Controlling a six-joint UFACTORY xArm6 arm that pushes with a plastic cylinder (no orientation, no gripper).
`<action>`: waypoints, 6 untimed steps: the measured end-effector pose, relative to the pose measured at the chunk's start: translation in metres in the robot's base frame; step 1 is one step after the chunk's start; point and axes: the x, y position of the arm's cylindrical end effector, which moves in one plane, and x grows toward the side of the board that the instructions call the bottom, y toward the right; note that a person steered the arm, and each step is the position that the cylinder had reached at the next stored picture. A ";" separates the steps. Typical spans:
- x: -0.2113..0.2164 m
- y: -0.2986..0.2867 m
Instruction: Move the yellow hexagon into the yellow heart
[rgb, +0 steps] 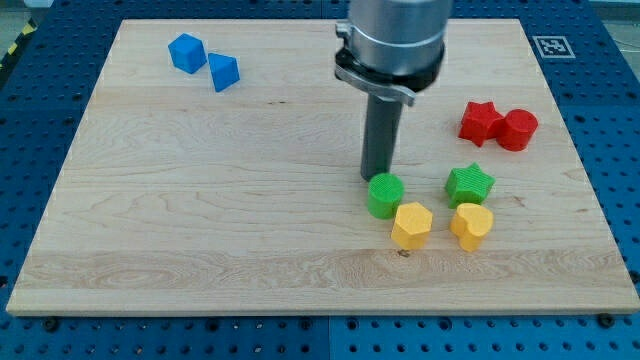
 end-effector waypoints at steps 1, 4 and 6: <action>-0.005 -0.001; 0.051 -0.065; 0.089 -0.018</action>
